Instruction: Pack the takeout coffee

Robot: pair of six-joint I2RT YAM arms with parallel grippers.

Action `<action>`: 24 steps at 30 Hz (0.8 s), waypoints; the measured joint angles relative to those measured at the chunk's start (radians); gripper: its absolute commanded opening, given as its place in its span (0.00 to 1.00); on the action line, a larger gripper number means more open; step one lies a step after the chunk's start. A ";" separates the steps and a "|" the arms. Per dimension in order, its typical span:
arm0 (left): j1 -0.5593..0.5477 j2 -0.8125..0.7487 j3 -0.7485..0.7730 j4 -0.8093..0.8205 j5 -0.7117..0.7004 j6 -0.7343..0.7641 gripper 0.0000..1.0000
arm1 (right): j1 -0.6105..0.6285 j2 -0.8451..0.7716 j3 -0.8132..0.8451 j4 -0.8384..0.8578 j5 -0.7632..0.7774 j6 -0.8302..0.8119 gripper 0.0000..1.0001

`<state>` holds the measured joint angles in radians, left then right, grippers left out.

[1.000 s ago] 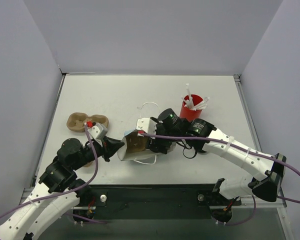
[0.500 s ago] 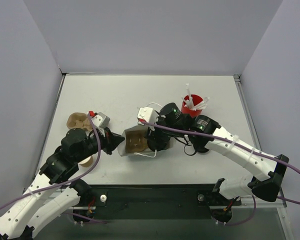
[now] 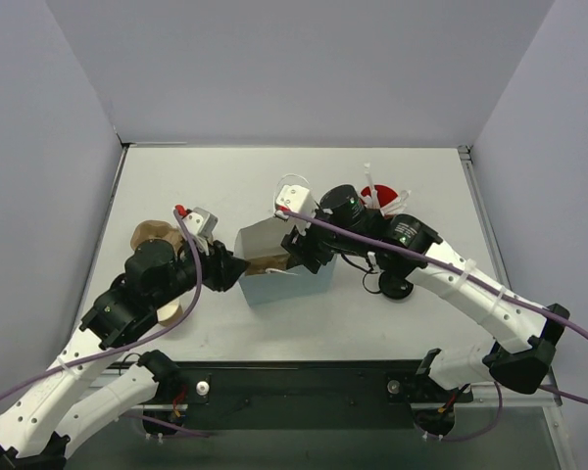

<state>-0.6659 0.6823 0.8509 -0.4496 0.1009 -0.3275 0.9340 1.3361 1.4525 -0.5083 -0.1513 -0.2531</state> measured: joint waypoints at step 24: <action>0.000 0.160 0.316 -0.045 -0.149 0.141 0.97 | -0.225 0.110 0.310 -0.063 0.364 0.252 0.51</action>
<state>-0.6659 0.8425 1.1671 -0.4942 -0.0479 -0.1867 0.7090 1.4460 1.7626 -0.5713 0.2123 -0.0013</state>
